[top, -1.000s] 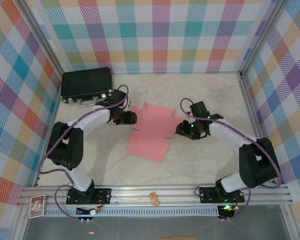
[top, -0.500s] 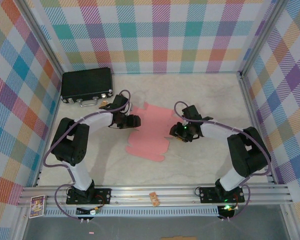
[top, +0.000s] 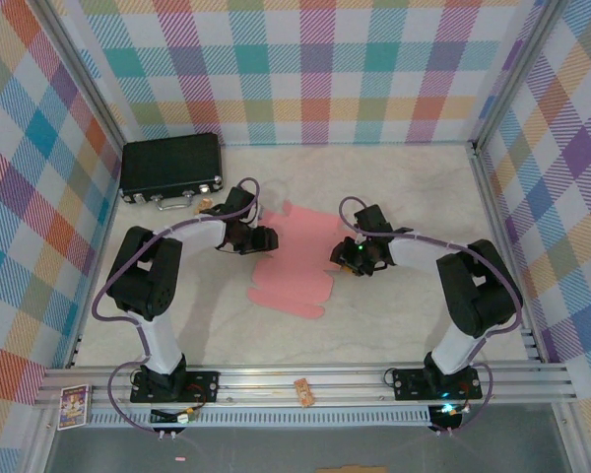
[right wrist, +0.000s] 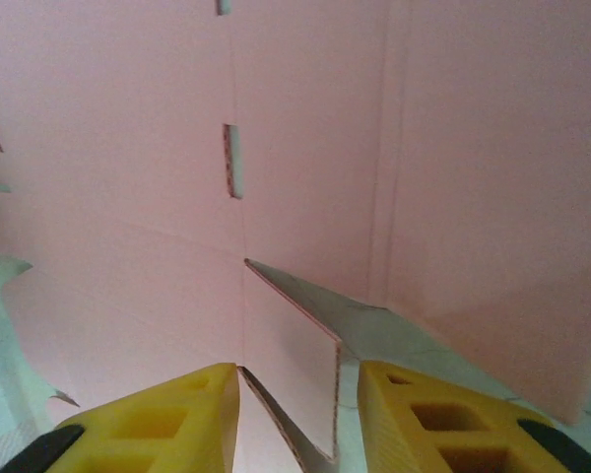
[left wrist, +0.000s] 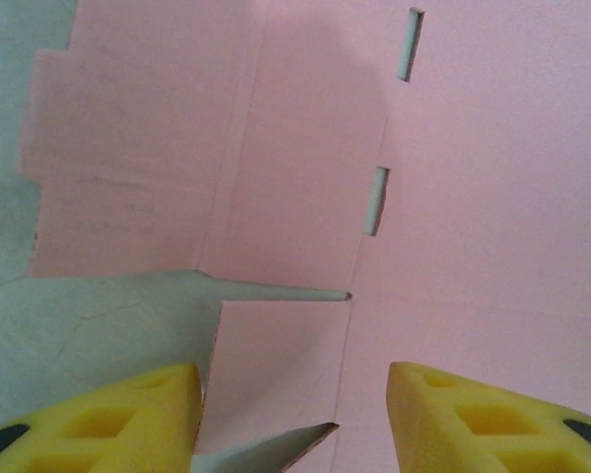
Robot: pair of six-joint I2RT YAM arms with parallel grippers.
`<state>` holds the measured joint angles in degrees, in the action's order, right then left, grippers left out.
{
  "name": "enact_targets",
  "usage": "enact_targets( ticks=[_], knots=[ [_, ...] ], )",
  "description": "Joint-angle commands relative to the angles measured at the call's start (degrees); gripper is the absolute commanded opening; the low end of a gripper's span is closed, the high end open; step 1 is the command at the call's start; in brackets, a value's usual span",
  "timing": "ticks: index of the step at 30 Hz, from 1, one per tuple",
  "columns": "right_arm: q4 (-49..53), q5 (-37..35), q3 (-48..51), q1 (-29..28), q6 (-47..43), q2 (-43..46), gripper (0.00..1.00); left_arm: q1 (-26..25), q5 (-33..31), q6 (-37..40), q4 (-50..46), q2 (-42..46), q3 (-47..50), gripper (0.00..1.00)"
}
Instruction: Fold the paper box
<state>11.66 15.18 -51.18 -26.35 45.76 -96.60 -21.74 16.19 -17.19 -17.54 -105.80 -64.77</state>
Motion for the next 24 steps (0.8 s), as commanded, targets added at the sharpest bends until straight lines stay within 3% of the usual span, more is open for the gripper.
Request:
enact_targets(
  ticks=[1, 12, 24],
  knots=[
    [-1.29, 1.43, -2.08, -0.79, -0.29, 0.09, 0.36, -0.52, 2.60, -0.39, 0.84, 0.98, -0.96, 0.46],
    [-0.72, 1.45, -4.16, -2.03, -1.87, -0.76, 0.28, -0.59, 5.17, -0.32, 1.10, 2.61, -1.33, 0.33],
    [-0.84, 2.84, -7.53, -2.66, -2.69, -4.43, 0.29, -1.72, 9.00, 1.33, 3.51, 2.40, -1.85, 0.44]
  ],
)
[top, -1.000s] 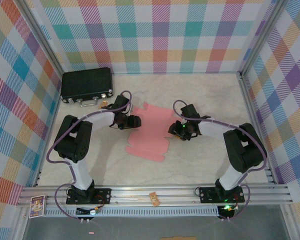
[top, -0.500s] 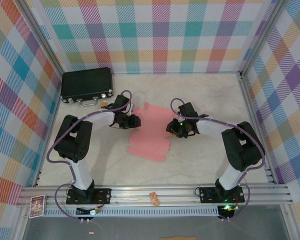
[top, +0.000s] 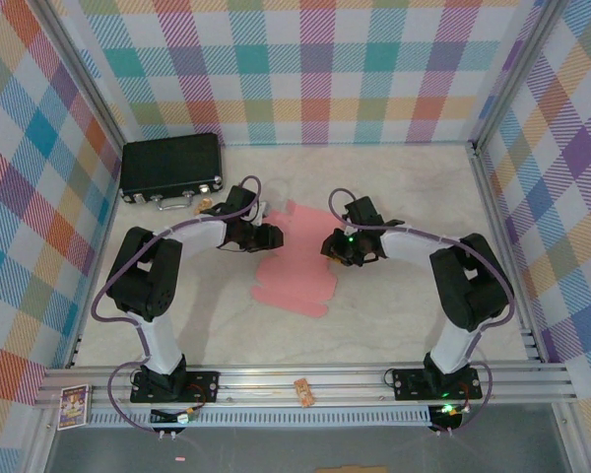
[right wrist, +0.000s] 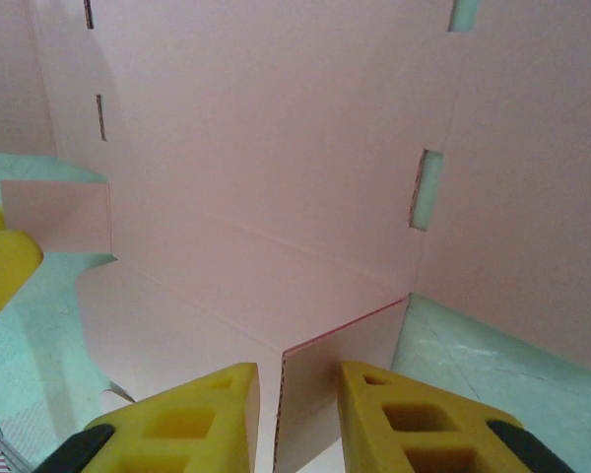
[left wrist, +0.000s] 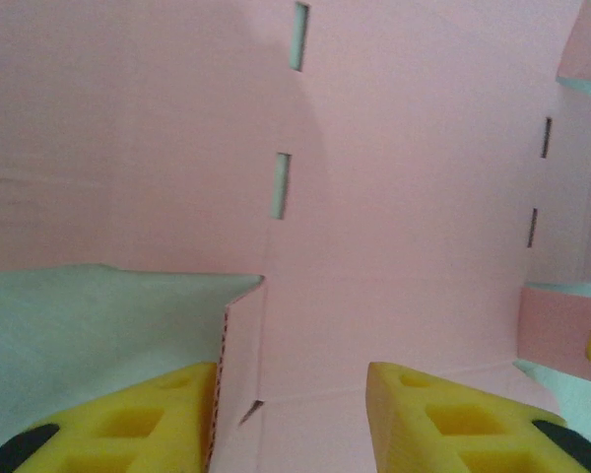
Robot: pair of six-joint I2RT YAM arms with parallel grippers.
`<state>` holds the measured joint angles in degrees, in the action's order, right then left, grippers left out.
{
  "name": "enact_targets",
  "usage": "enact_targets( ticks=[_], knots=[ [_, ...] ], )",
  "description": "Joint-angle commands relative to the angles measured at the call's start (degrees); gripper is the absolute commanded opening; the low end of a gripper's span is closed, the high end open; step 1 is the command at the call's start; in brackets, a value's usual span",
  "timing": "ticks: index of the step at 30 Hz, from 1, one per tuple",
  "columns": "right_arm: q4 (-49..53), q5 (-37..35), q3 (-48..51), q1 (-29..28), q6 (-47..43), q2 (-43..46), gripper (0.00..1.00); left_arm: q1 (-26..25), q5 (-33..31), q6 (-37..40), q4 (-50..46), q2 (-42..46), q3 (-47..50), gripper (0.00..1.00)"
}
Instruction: Fold the paper box
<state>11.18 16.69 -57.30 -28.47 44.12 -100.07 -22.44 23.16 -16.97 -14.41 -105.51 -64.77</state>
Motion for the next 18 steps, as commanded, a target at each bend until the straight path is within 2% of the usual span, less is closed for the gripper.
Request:
enact_targets(
  ticks=[1, 5, 18],
  knots=[
    [-0.53, 1.33, -1.57, -0.59, -1.05, -1.24, 0.28, -1.11, 2.03, 1.37, -0.03, 1.92, -2.23, 0.45],
    [-0.56, 1.42, -2.17, -0.62, -1.16, -2.33, 0.29, -1.86, 2.52, 2.33, -0.97, 1.41, -3.08, 0.48],
    [-0.18, 2.31, -4.05, -0.78, -1.66, -4.17, 0.30, -3.23, 2.49, 2.86, -3.12, -1.55, -5.36, 0.46]
  ],
)
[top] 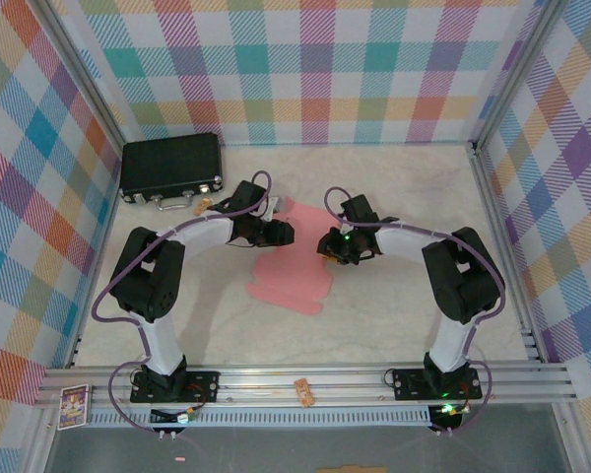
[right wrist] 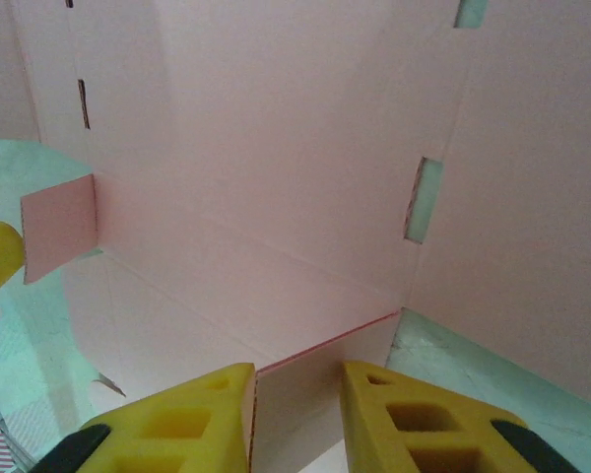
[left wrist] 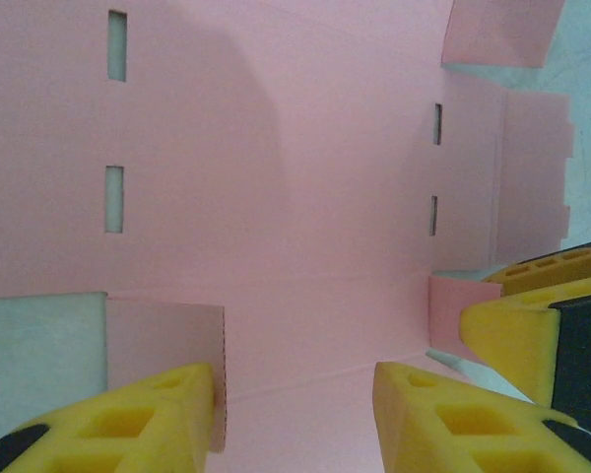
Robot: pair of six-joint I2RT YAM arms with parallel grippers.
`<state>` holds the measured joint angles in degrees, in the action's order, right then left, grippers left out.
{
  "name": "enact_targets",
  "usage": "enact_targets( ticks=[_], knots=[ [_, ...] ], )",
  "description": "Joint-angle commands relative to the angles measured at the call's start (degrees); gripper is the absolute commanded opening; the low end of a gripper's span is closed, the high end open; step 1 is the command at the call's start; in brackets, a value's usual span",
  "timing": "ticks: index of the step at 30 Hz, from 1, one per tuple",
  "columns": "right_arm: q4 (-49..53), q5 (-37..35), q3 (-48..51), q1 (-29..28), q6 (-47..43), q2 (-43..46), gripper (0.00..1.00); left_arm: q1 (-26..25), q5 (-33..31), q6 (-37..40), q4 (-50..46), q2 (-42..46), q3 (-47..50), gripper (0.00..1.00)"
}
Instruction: Fold the paper box
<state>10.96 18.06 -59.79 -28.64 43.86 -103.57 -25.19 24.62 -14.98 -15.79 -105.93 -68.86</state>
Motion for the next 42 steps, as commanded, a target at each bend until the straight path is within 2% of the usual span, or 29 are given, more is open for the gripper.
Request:
enact_targets(
  ticks=[1, 7, 14, 18, 21, 24, 28, 36, 42],
  knots=[
    [0.31, 0.77, -1.72, -0.58, -1.65, -0.46, 0.31, -0.50, 0.52, 0.83, -1.79, -0.87, -1.28, 0.46],
    [4.62, -3.65, -2.64, -0.58, -4.22, 3.64, 0.35, -0.47, -3.13, 1.56, -2.84, 2.86, -1.54, 0.46],
    [13.75, -12.16, -6.63, 0.39, -12.66, 8.85, 0.41, -0.61, -12.04, 2.50, -5.18, 11.44, 0.23, 0.48],
    [16.21, -9.15, -10.74, 4.33, -18.90, 8.13, 0.46, -1.92, -14.81, 1.60, -6.94, 16.10, 2.50, 0.47],
    [19.48, -5.70, -16.77, 8.16, -25.31, 4.44, 0.48, -3.38, -14.75, -0.73, -6.12, 18.12, 5.08, 0.43],
    [23.58, -2.23, -25.42, 11.28, -33.29, -1.98, 0.46, -4.97, -14.33, -4.44, -4.05, 18.01, 7.63, 0.33],
    [31.02, -2.18, -38.08, 13.03, -43.88, -11.91, 0.52, -7.43, -15.77, -8.78, -1.02, 16.70, 9.67, 0.20],
    [51.76, 5.98, -67.57, 15.20, -53.56, -33.83, 0.53, -9.41, -15.89, -13.61, 7.29, 11.99, 13.29, 0.01],
    [55.42, 9.22, -76.68, 15.22, -56.81, -41.16, 0.53, -9.97, -15.13, -14.92, 11.48, 8.23, 15.17, 0.00]
  ],
)
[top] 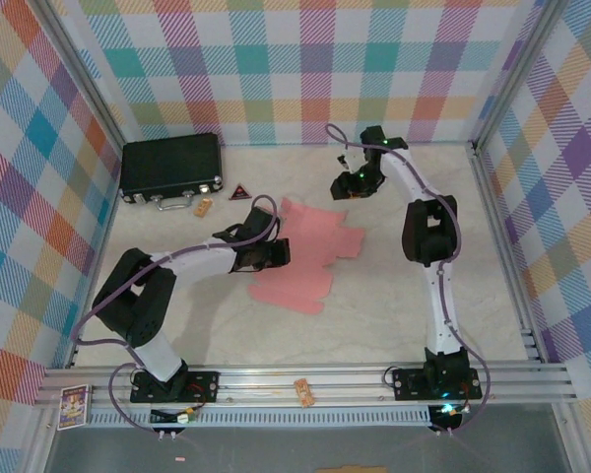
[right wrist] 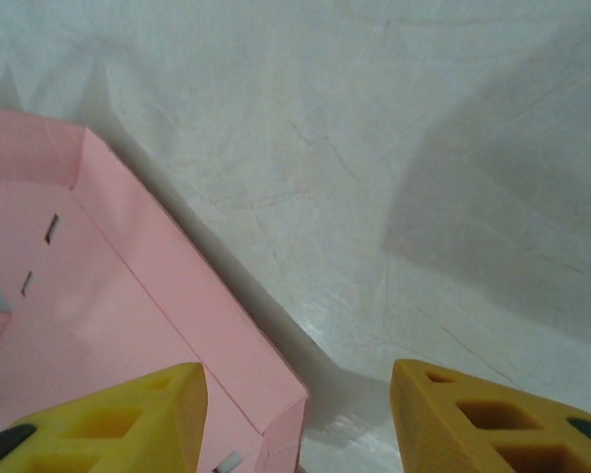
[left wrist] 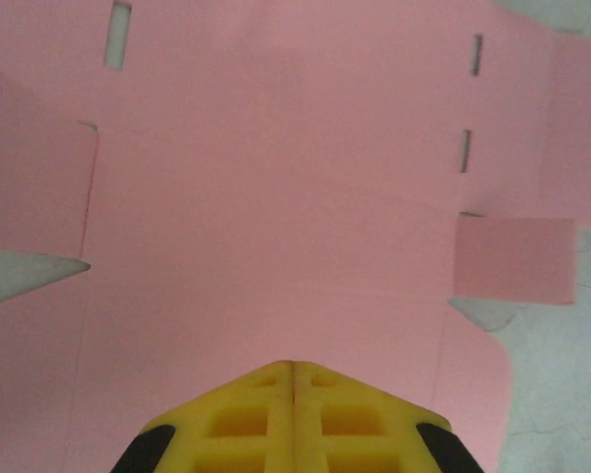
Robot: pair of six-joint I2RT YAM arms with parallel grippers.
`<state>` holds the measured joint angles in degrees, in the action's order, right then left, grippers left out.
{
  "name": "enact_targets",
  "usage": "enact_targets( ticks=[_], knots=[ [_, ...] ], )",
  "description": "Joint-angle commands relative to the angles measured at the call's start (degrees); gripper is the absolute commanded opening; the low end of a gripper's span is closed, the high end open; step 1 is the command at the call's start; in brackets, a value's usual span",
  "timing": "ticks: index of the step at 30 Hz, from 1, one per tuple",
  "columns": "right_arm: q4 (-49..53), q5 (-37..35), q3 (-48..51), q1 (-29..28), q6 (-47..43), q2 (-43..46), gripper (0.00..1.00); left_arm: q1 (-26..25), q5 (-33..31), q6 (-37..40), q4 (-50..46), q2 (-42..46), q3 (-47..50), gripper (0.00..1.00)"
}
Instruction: Fold the paper box
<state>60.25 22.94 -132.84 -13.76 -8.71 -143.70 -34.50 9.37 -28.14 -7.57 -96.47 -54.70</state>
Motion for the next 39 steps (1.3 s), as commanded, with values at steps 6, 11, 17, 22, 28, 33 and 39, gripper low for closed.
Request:
enact_targets(
  ticks=[6, 11, 17, 22, 28, 33, 39],
  knots=[
    [8.12, 6.78, -8.17, -0.01, -4.96, -5.64, 0.54, -0.79, -0.45, -1.16, 2.99, -3.88, 1.55, 0.00],
    [8.75, 7.11, -8.67, -0.72, -5.97, -7.33, 0.54, -0.79, -0.24, 1.59, 2.74, -5.46, 1.26, 0.00],
    [9.49, 6.66, -8.69, -0.74, -6.95, -8.00, 0.55, -0.83, -1.37, 5.71, 0.07, -10.05, -1.88, 0.00],
    [11.62, 8.12, -8.93, -0.74, -8.90, -8.36, 0.55, -0.83, -1.73, 7.80, -1.22, -11.44, -3.88, 0.00],
    [12.04, 10.47, -8.85, -0.74, -9.65, -7.97, 0.47, -0.83, -1.54, 8.11, -2.09, -12.30, -5.32, 0.00],
    [9.72, 11.84, -8.11, -0.75, -8.98, -5.60, 0.36, -0.82, -2.07, 7.97, -2.10, -12.60, -5.34, 0.00],
    [5.79, 11.38, -4.88, -0.82, -8.43, -1.05, 0.34, -0.78, -1.95, 7.91, -2.05, -13.04, -5.42, 0.00]
  ],
)
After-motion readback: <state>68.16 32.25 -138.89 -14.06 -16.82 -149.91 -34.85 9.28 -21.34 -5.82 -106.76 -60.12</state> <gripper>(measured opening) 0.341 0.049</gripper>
